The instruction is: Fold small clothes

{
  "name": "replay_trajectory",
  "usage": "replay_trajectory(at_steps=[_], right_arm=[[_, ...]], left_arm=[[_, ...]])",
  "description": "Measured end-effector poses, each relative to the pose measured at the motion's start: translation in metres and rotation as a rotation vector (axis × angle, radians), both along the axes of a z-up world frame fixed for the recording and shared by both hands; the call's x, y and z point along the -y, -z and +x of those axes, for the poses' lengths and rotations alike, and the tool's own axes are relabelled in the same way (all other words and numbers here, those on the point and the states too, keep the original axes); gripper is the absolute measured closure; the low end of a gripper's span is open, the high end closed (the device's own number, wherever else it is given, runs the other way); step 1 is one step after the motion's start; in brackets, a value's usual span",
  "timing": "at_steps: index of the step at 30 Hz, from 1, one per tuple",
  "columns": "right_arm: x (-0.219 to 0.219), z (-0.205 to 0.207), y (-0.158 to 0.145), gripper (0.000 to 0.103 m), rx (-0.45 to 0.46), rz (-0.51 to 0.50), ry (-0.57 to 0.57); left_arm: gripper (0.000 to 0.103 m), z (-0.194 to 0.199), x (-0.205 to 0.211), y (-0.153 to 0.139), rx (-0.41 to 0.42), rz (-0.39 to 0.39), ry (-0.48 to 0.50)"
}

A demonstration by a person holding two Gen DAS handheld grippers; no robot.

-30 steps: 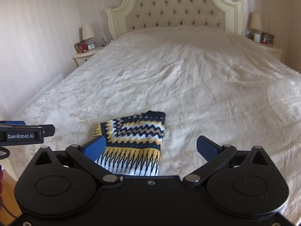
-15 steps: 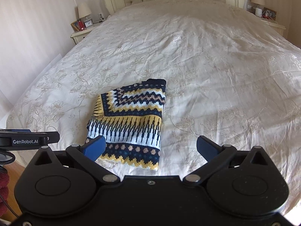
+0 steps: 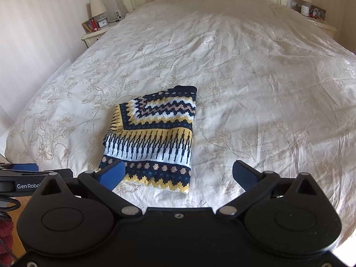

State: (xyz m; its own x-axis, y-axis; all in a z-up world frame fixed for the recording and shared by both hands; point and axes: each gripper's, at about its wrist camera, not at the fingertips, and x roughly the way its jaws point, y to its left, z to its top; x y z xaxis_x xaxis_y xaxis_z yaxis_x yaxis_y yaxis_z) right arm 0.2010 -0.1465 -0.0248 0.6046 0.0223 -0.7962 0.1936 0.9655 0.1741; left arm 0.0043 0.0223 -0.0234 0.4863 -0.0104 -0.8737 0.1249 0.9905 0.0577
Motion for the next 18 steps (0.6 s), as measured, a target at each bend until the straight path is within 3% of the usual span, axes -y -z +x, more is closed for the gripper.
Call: replay_trajectory(at_steps=[18], right_arm=[[-0.004,-0.006,0.003,0.001,-0.005,0.003,0.004]], left_arm=[[0.021,-0.012,0.000,0.005,-0.020,-0.013,0.001]])
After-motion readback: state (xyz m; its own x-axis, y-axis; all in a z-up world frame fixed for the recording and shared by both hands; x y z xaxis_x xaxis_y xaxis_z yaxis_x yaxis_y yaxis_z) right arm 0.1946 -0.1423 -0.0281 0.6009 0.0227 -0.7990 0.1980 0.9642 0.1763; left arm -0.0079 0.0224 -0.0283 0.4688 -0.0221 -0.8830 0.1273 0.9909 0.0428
